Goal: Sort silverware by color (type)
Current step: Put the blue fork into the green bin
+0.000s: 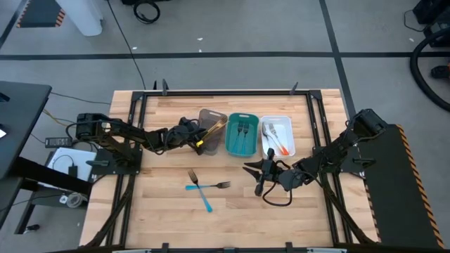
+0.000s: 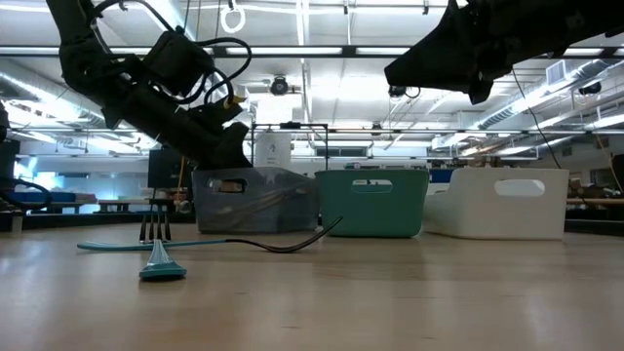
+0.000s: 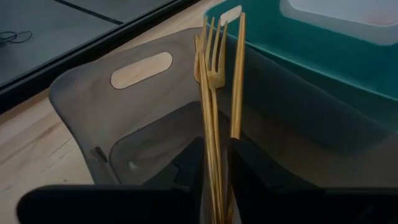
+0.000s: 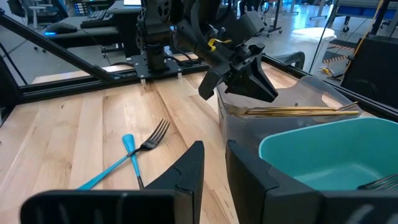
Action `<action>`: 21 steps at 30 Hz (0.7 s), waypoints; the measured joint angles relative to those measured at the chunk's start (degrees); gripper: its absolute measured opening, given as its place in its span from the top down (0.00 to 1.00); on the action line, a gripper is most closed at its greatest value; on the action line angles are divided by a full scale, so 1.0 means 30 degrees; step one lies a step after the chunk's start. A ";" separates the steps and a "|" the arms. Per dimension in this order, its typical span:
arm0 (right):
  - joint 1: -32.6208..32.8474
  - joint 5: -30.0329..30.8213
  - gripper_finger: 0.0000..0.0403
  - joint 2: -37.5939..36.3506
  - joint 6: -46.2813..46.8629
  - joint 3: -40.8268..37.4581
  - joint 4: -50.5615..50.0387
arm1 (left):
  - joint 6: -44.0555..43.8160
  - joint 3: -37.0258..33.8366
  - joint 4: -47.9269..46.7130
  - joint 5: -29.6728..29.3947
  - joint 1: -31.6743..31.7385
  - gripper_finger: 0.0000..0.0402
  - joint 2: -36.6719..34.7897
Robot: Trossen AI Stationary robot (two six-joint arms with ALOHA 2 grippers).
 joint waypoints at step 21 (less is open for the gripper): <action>0.0000 -0.0007 0.81 0.0000 0.0000 0.0007 0.0000 | 0.1620 0.0036 0.0731 0.0324 -0.0512 0.56 -0.0998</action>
